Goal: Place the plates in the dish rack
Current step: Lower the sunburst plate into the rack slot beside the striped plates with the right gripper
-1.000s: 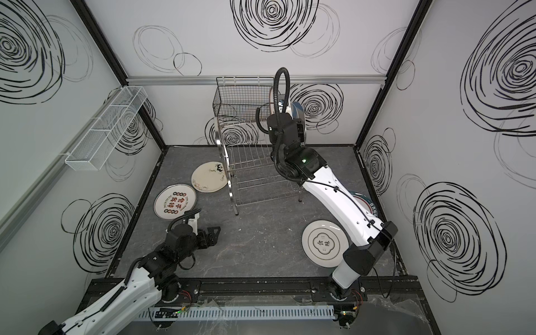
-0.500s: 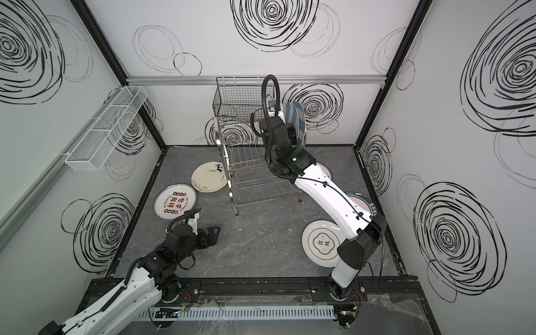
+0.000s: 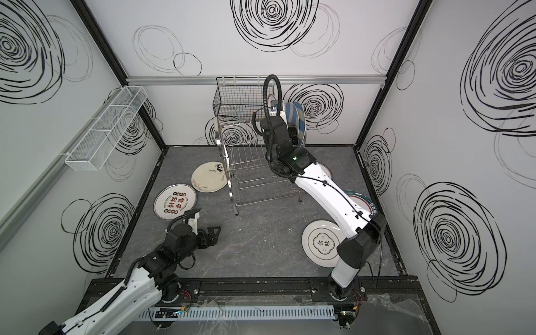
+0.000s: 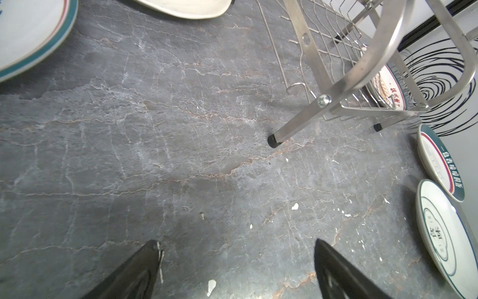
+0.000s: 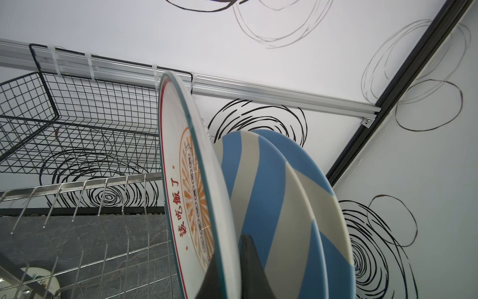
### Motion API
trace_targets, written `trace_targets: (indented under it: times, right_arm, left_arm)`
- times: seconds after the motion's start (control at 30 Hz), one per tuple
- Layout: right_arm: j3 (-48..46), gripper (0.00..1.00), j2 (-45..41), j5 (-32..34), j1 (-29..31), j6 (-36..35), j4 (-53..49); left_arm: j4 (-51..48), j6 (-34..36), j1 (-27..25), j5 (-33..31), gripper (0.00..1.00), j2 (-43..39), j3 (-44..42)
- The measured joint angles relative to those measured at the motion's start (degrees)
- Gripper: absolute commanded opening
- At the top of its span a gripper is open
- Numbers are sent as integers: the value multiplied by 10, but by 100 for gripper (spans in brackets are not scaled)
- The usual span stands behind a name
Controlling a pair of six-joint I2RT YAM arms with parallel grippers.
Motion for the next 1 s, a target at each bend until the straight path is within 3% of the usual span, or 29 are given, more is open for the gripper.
trace_targets:
  times: [0.5, 0.6, 1.0]
  right_arm:
    - [-13, 0, 8, -3, -4, 17, 0]
    - [-16, 9, 8, -5, -4, 20, 0]
    - [-16, 22, 8, -17, -4, 24, 9]
  left_arm:
    - [0, 0, 0, 1, 96, 0, 0]
    - [0, 0, 0, 1, 96, 0, 0]
    - [0, 2, 0, 3, 96, 0, 0]
